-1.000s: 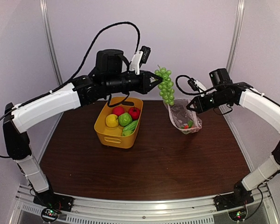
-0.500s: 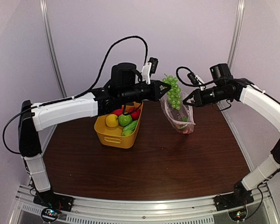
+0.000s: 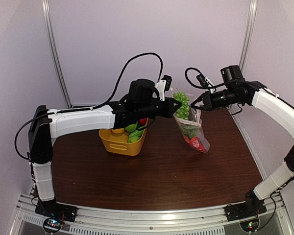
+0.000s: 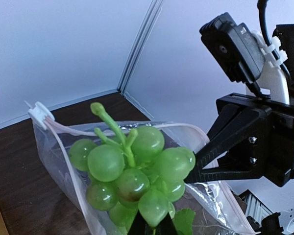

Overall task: Place the food in the zip-top bag and seal the zipper
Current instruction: Place the fake fruit in the zipper food storage bag, then pick up the fake fruit from the bin.

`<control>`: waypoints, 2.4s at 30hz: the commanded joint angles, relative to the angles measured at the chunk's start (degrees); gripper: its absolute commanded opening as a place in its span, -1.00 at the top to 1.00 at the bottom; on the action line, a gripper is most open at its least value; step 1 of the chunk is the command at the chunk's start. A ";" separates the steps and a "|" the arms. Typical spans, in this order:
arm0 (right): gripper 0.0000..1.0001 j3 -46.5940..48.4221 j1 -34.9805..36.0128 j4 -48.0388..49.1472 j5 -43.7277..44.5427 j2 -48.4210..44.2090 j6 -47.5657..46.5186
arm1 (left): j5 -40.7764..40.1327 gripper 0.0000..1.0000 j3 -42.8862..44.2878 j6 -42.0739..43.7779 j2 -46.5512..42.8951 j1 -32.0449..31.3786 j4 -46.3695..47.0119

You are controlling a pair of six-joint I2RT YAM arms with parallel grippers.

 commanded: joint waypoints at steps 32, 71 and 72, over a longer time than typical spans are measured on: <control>1.00 17.80 -14.17 -7.05 20.41 5.06 -9.96 | 8.98 -0.31 4.52 14.74 -5.80 -1.35 -7.32; 1.00 -6.46 -6.35 0.05 12.06 -0.97 -13.84 | -7.15 -0.62 6.81 7.28 8.23 19.31 -38.03; 1.00 -6.53 -6.34 0.08 11.94 -0.95 -13.88 | -8.68 -0.63 8.13 7.20 9.33 19.40 -39.10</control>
